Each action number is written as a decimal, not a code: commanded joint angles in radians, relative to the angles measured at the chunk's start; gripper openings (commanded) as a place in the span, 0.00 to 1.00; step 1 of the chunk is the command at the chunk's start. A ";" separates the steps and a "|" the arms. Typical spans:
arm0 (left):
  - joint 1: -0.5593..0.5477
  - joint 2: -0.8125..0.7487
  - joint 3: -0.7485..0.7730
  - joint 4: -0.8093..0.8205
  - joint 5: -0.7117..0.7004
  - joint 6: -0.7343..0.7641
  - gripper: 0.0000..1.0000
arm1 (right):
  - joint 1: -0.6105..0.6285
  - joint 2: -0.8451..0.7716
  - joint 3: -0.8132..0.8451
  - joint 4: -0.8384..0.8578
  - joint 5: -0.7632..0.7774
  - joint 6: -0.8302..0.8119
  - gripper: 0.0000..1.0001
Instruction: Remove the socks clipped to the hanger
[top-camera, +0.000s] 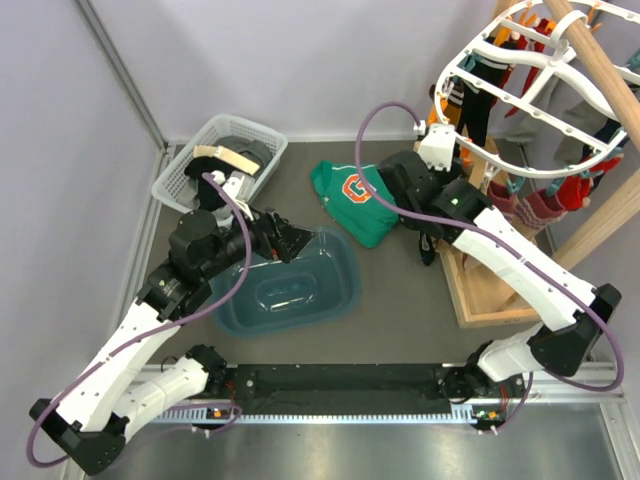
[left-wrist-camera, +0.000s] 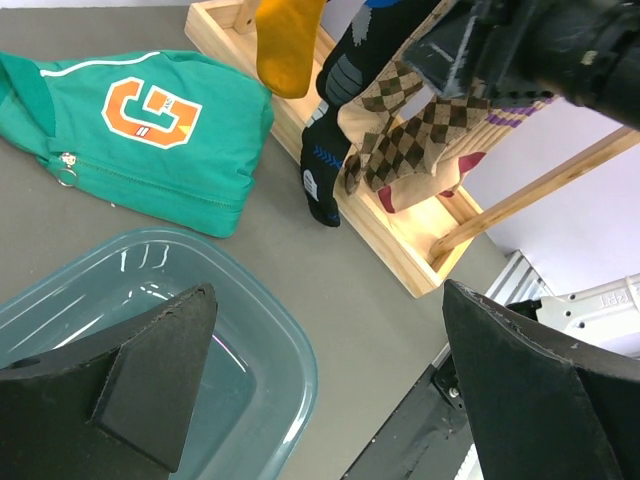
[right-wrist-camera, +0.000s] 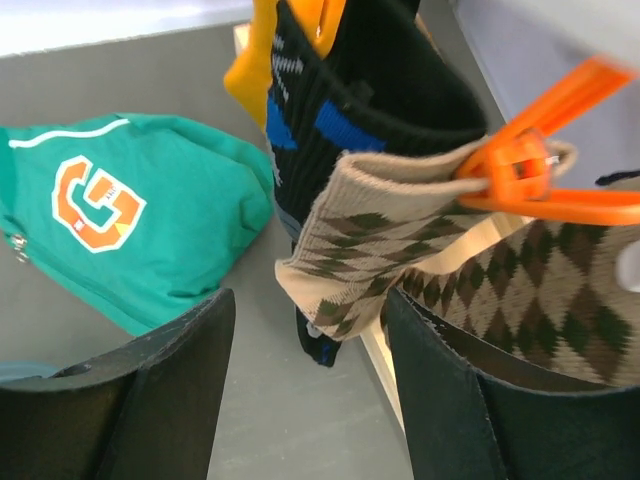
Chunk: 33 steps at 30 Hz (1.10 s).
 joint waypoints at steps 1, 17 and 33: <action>-0.001 -0.019 -0.003 0.077 0.013 -0.002 0.99 | -0.017 -0.002 0.004 0.026 0.013 0.032 0.62; -0.001 0.035 0.059 0.041 -0.036 0.063 0.98 | -0.017 -0.355 -0.104 -0.096 -0.228 -0.172 0.63; -0.004 0.239 0.215 0.158 -0.040 0.076 0.96 | -0.029 -0.329 -0.193 0.236 -0.205 -0.117 0.61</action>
